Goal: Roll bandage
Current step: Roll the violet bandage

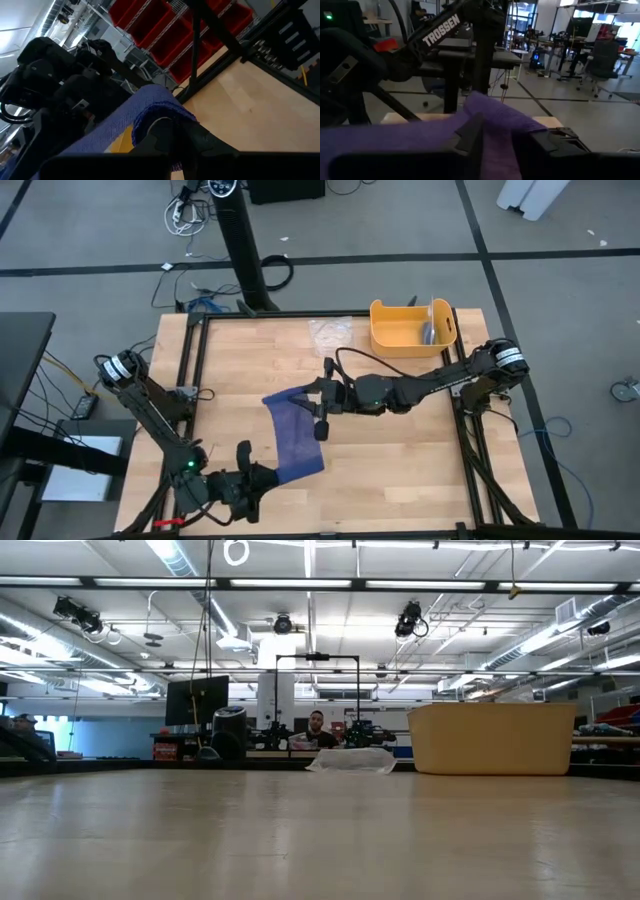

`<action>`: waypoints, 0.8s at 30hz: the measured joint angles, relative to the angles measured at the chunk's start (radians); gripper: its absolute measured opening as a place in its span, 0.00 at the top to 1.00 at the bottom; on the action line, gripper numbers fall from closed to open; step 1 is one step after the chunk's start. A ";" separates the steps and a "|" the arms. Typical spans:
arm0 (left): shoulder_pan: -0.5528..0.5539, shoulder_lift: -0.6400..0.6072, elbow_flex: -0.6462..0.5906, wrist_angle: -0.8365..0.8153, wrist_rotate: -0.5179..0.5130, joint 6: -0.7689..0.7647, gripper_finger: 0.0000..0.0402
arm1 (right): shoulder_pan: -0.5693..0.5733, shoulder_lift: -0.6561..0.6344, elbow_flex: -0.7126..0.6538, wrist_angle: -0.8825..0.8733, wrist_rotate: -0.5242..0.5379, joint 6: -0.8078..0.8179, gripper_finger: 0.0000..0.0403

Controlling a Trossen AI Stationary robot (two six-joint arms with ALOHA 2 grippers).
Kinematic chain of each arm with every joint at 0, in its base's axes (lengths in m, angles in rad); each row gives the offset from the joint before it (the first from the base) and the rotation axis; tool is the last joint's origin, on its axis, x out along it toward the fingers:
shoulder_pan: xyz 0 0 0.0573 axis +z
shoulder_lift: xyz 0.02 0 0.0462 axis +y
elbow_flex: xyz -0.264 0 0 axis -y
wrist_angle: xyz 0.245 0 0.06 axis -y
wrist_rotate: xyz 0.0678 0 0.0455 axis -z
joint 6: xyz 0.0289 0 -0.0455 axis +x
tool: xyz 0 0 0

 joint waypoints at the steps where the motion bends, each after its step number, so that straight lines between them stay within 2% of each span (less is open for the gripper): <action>1: 0.000 0.000 0.000 0.000 0.000 0.000 0.95 | 0.000 0.000 0.000 0.003 0.000 0.000 0.72; 9: -0.001 0.000 0.001 0.000 0.000 0.001 0.95 | 0.012 0.000 0.000 0.002 0.002 0.055 0.51; 12: -0.001 0.000 0.001 0.007 0.000 0.001 0.95 | 0.012 0.000 0.000 0.003 0.002 0.085 0.46; 15: -0.004 0.000 0.001 0.025 -0.001 0.001 0.95 | 0.021 -0.010 0.000 -0.024 0.002 0.040 0.44; 20: -0.018 0.000 0.001 0.055 -0.002 -0.022 0.95 | 0.085 -0.130 0.000 -0.272 0.007 -0.055 0.44; 24: -0.024 -0.001 0.001 0.092 -0.003 -0.027 0.95 | 0.165 -0.220 -0.044 -0.471 0.093 -0.038 0.45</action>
